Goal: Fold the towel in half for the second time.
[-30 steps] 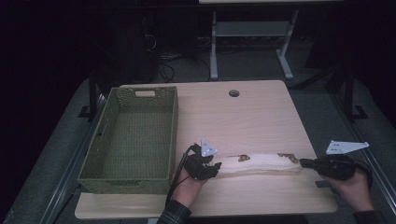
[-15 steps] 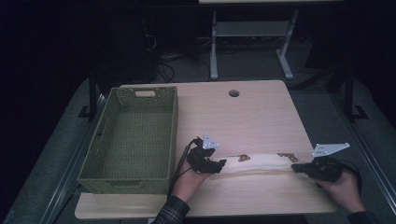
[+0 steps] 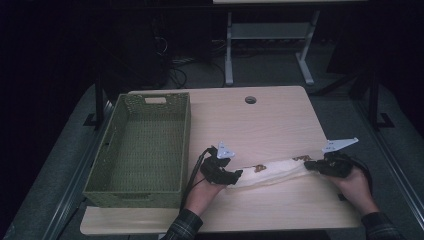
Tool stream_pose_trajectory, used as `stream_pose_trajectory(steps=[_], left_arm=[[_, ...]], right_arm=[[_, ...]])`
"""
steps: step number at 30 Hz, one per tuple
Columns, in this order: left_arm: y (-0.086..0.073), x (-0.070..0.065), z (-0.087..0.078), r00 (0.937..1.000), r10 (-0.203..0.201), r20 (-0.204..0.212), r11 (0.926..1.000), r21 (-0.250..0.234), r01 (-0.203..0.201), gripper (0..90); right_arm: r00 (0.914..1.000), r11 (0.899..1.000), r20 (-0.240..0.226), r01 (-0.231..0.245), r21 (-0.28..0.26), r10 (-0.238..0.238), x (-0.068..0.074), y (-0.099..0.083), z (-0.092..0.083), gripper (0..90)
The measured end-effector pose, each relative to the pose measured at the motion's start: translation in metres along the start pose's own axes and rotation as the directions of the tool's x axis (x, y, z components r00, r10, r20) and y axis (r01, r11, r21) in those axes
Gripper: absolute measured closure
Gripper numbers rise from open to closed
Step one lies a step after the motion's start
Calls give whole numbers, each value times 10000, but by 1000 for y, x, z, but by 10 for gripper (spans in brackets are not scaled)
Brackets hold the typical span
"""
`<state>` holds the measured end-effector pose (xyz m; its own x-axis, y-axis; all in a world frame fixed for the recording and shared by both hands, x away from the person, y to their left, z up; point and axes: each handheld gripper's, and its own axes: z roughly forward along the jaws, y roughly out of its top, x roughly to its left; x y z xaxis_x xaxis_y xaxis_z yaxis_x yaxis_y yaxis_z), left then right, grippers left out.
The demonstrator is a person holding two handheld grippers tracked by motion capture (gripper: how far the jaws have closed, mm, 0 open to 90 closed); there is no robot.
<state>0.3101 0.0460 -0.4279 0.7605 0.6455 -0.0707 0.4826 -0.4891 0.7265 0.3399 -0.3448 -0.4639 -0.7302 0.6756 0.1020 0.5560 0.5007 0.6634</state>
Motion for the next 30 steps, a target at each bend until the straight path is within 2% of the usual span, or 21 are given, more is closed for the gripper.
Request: stream_pose_trajectory(steps=[8,19,24,25,27,28,29,30], left_arm=[[1,3,2,10000,-13,-4,10000,-22,13,395],[4,9,12,10000,27,18,10000,5,-27,427],[5,14,22,10000,-40,74,9999,123,39,518],[5,15,25,9999,-38,119,9998,198,35,518],[4,17,31,9995,-75,301,9991,420,63,634],[4,17,31,9995,-75,301,9991,420,63,665],[3,18,34,9994,-13,338,9981,620,-8,711],[2,18,37,9993,-34,382,9976,693,7,711]], right_arm=[[9998,9998,15,-174,-137,174,-17,20,18,900],[10000,9995,26,-30,-299,31,-30,45,43,900],[10000,9991,9,76,-421,-75,-33,49,45,881],[10000,9991,46,-13,-421,15,-32,48,42,846],[9999,9964,120,-49,-844,59,-32,44,29,781],[9999,9964,120,-49,-844,59,-32,44,29,781],[9996,9942,78,-248,-1046,257,-32,40,20,751],[9996,9942,78,-248,-1046,257,-32,40,20,751]])
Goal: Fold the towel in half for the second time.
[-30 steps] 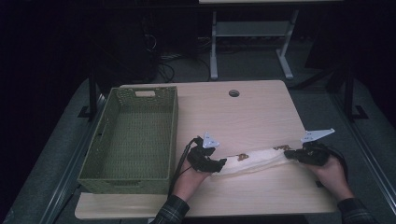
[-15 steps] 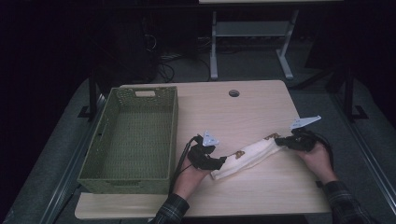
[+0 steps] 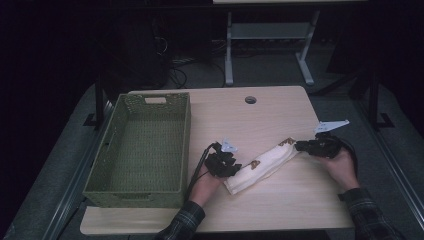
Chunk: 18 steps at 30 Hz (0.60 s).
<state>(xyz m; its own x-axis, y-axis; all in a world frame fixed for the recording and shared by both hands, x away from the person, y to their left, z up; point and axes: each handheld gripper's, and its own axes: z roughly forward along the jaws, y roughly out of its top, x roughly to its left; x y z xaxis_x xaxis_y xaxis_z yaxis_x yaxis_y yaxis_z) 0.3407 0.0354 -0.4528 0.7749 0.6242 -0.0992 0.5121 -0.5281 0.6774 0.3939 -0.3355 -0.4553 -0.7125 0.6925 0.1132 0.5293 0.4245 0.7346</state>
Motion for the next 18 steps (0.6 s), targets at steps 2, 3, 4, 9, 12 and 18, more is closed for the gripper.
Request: stream_pose_trajectory(steps=[2,3,4,9,12,18], left_arm=[[-2,1,6,9997,70,248,9993,366,-79,818],[-2,0,7,9994,116,315,9989,444,-129,818],[-3,0,8,9990,212,381,9983,542,-233,836],[-5,-5,8,9967,329,743,9973,631,-377,882],[-7,-8,6,9943,412,983,9965,687,-481,883],[-10,-24,5,9841,659,1647,9941,740,-789,883]], right_arm=[[10000,9999,38,-79,-98,80,-1,-2,-6,716],[9998,9998,87,-167,-91,168,0,-3,-8,690],[9999,9999,151,-78,-123,80,0,-3,-9,678],[9998,9996,176,-123,-250,127,2,-1,-11,615],[9999,9997,133,-5,-232,8,3,1,-9,588],[9999,9999,121,91,-123,-89,6,5,-6,546]])
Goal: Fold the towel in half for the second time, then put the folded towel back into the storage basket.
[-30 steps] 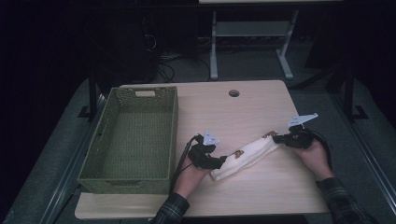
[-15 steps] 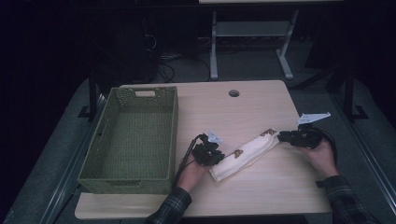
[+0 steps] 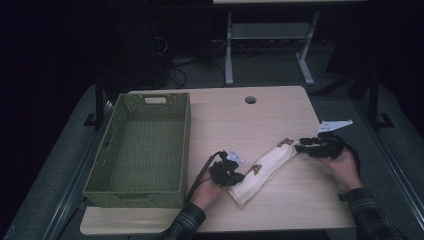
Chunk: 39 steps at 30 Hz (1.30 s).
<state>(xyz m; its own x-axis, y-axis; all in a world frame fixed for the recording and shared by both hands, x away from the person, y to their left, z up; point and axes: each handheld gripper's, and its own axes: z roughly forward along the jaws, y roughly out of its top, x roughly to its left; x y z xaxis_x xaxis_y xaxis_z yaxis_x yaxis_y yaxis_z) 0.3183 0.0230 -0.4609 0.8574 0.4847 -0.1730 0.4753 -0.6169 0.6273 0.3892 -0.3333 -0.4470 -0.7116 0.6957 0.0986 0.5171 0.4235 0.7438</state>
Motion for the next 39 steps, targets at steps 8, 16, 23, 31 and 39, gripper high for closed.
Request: stream_pose_trajectory(steps=[8,16,23,31,39], left_arm=[[6,-23,10,9948,750,685,9969,192,-764,883],[10,-38,18,9872,1158,1097,9931,44,-1170,853],[9,-30,5,9926,992,706,9946,-365,-968,716],[5,-20,-6,9936,971,572,9933,-684,-931,476],[1,-13,-12,9954,834,478,9926,-921,-788,430]], right_arm=[[9998,10000,-202,60,26,-59,-1,4,1,488],[9994,9998,-291,180,60,-178,0,7,4,456],[9996,9999,-268,119,59,-117,-2,10,6,446],[9989,9995,-389,269,145,-263,-13,26,22,432],[9987,9976,-500,152,674,-118,-22,30,40,447]])
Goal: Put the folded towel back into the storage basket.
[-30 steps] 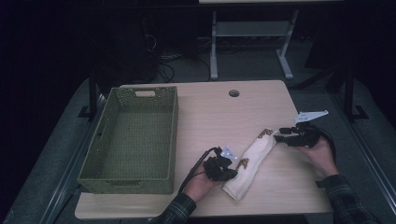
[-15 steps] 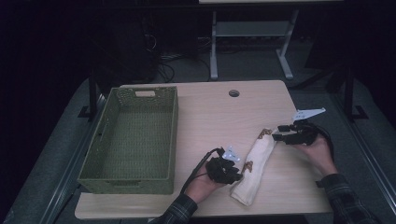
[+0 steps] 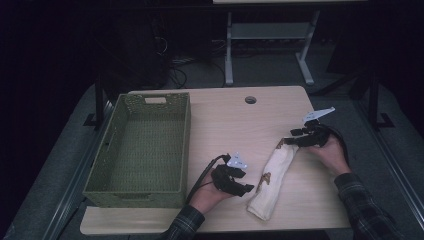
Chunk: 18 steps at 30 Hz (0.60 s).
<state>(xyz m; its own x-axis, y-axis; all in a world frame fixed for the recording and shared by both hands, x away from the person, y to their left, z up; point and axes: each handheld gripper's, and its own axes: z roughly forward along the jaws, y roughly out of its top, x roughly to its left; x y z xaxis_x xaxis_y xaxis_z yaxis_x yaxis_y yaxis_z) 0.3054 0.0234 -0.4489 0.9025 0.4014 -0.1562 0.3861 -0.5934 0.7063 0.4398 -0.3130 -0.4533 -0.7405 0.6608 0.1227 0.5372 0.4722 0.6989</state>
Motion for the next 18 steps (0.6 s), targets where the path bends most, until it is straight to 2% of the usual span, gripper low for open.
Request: stream_pose_trajectory(steps=[2,8,12,16,18], left_arm=[[0,2,-2,9999,91,-67,10000,26,-91,427],[-1,4,-2,10000,29,-94,10000,31,-29,425],[-1,4,-3,10000,6,-87,10000,6,-6,422],[-1,4,-2,10000,33,-83,10000,29,-32,421],[-1,4,-2,10000,39,-83,10000,21,-39,421]], right_arm=[[9999,9998,22,107,164,-107,0,0,5,451],[9997,9980,71,235,580,-240,0,-3,15,453],[9998,9985,75,166,513,-170,0,-4,12,457],[9998,9974,61,180,703,-184,-1,-9,12,464],[9998,9984,18,180,530,-181,-2,-12,12,474]])
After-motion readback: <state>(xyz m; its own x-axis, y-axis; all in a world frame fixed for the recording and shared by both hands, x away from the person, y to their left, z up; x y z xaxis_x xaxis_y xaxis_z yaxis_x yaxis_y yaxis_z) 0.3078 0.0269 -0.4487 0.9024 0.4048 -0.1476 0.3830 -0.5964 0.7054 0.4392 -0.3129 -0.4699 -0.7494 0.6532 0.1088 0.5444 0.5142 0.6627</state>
